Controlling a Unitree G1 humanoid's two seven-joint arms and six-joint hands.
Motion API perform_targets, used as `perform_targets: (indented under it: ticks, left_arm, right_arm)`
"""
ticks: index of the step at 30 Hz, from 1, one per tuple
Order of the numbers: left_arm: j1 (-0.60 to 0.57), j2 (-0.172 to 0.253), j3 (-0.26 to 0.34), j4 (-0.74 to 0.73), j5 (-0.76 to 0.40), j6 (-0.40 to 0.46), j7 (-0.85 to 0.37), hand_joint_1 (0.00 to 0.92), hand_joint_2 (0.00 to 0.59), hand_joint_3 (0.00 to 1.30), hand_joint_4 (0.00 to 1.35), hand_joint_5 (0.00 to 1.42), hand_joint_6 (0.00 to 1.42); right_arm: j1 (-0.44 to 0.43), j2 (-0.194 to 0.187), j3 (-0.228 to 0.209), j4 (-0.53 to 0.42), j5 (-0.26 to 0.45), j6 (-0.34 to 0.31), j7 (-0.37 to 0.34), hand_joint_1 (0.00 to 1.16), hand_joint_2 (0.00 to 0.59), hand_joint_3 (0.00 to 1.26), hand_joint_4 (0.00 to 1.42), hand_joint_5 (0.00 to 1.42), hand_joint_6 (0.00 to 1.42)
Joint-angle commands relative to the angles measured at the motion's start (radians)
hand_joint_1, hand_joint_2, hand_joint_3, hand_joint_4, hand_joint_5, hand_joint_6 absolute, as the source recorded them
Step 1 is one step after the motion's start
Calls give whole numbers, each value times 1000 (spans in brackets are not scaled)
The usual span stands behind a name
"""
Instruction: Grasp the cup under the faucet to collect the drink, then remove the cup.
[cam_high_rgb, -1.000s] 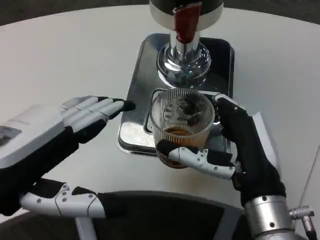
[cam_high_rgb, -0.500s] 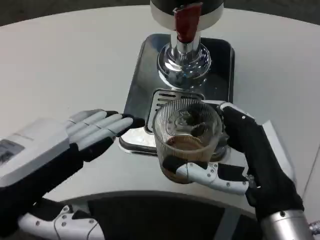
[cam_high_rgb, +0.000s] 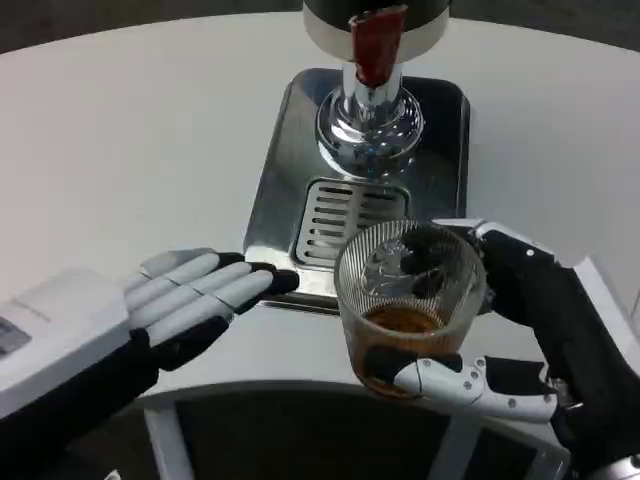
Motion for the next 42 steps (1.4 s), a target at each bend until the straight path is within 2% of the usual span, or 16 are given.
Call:
perform_targets:
  ticks: [1, 8, 20, 29, 35, 42]
  left_arm:
    - [28, -5, 7, -9, -13, -25, -20, 0, 27, 36, 0, 0, 0]
    - [44, -7, 9, -15, -19, -34, -27, 0, 27, 18, 0, 0, 0]
    - [70, -18, 29, -45, -29, -29, -29, 0, 27, 18, 0, 0, 0]
    - [86, -28, 37, -66, -29, -38, -36, 0, 29, 18, 0, 0, 0]
    - [102, -24, 44, -74, -22, -88, -50, 0, 32, 16, 0, 0, 0]
    - [116, -25, 55, -81, -35, -107, -58, 0, 32, 16, 0, 0, 0]
  right_arm:
    - [39, -15, -19, -67, 38, -11, 21, 924, 163, 616, 663, 837, 830]
    - [52, -47, -38, -82, 76, -10, 58, 919, 163, 616, 663, 837, 830]
    - [74, -44, -11, -106, 80, 1, 62, 920, 168, 616, 665, 837, 830]
    - [92, -55, -13, -132, 89, 15, 74, 916, 168, 616, 672, 837, 830]
    - [91, -62, -16, -141, 93, 25, 81, 911, 173, 616, 672, 837, 830]
    - [90, -67, -24, -154, 101, 33, 87, 908, 176, 616, 672, 848, 830]
